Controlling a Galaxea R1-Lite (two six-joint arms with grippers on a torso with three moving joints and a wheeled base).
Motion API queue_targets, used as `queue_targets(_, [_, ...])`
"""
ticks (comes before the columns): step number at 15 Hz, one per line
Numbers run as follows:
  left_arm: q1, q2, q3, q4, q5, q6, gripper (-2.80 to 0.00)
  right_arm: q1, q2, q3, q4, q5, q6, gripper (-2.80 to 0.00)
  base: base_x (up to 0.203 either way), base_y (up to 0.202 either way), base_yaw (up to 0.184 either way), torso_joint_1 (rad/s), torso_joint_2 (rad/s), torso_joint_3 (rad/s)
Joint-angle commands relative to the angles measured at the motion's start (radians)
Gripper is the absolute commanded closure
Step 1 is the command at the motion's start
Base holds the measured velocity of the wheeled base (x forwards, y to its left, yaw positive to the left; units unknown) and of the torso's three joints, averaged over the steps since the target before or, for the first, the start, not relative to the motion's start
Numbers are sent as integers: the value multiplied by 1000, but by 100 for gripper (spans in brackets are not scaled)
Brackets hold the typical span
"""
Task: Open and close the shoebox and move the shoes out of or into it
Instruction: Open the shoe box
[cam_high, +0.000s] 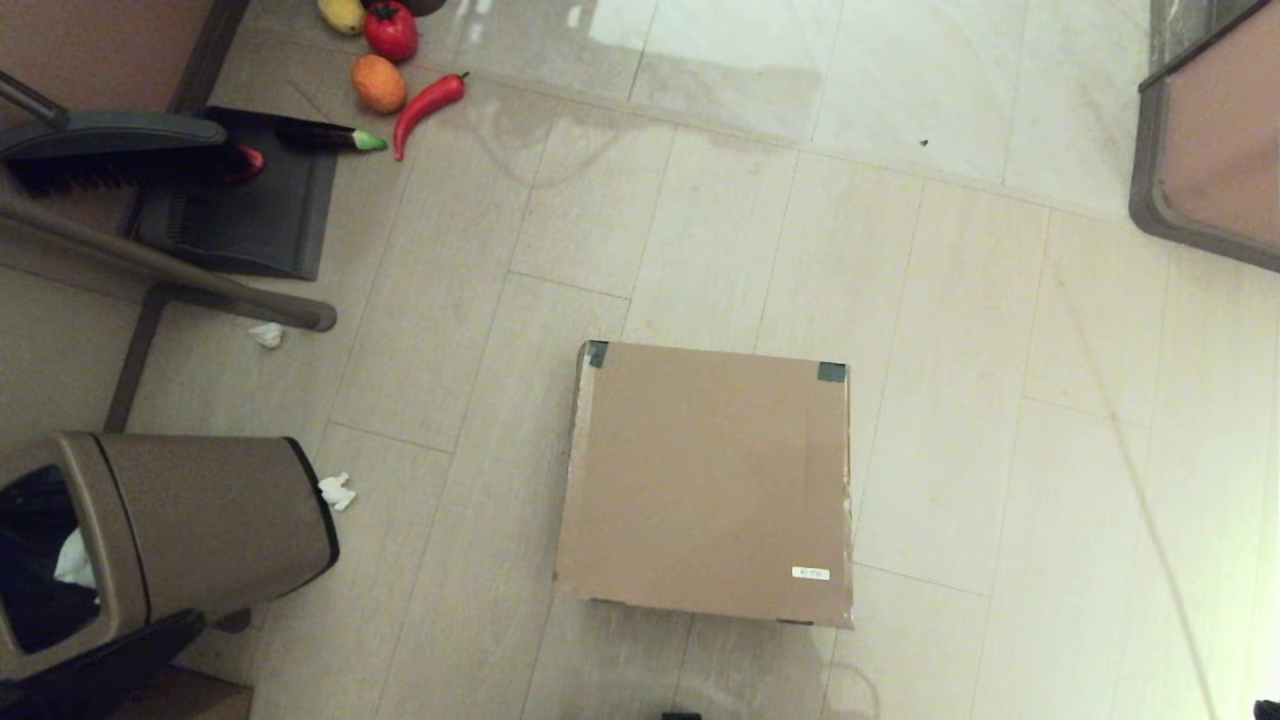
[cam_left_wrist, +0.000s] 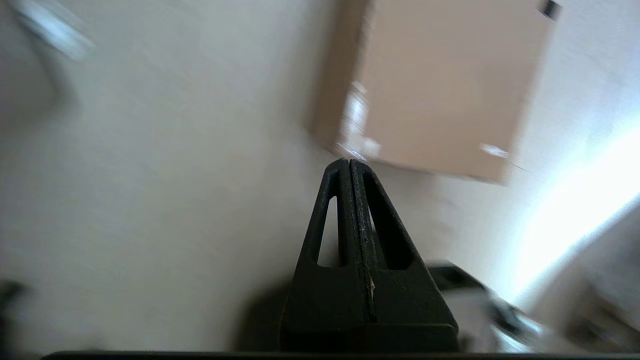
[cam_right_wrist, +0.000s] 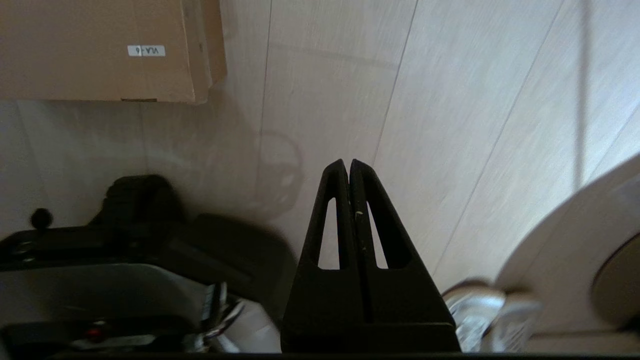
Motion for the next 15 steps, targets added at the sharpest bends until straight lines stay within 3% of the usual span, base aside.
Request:
queue_targets(1, [-2,141,-8,-6,-59,-28,0,1,169,-6,-13,5,59,0,0,0,0,0,0,0])
queue_targets(5, [-2,325,-1,-145,-87,-43,0,0,363,0,-168,28,163,0,0,0,0,0,0,0])
queue_targets(11, [-2,520,-5,-321,-116,-52,0,0,466,-8,-195,58,172,0,0,0,0,0,0,0])
queue_targets(15, [-4,597,-19,-346,-164,-51,0,0,585,-36,-205,132,176,0,0,0,0,0,0,0])
